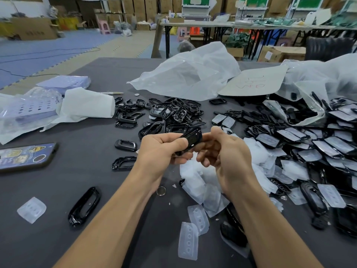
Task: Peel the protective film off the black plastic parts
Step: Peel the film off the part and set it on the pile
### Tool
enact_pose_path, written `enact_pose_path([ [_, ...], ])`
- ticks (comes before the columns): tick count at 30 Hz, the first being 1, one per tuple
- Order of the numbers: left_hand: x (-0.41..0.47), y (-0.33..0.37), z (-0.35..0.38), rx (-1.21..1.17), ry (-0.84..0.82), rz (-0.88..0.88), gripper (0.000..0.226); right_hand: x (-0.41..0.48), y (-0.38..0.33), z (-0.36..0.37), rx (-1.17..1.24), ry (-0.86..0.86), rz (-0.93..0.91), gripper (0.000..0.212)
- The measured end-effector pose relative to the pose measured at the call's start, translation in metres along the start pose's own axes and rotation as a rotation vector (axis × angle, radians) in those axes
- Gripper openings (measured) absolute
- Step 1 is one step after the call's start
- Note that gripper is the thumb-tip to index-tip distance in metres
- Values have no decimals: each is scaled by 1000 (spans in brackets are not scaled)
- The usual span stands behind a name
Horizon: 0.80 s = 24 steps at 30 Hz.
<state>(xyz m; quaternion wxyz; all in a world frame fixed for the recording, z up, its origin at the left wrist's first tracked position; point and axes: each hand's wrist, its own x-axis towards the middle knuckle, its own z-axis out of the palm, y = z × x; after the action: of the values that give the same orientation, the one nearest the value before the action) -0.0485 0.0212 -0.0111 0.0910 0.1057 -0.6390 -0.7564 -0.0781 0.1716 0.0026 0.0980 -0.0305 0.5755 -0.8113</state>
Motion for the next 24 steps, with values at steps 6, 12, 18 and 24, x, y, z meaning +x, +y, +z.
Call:
enact_pose_path([
  [6,-2,0,2,-1,37,54,7,-2,1,-1,-219,-13,-123,24],
  [12,-1,-1,0,49,-13,63,9,-2,3,1,-251,43,-124,22],
  [18,0,0,-2,118,-48,62,15,-2,8,2,-322,108,-151,23],
  [24,-2,-3,5,98,76,135,15,0,10,0,-288,209,-192,13],
])
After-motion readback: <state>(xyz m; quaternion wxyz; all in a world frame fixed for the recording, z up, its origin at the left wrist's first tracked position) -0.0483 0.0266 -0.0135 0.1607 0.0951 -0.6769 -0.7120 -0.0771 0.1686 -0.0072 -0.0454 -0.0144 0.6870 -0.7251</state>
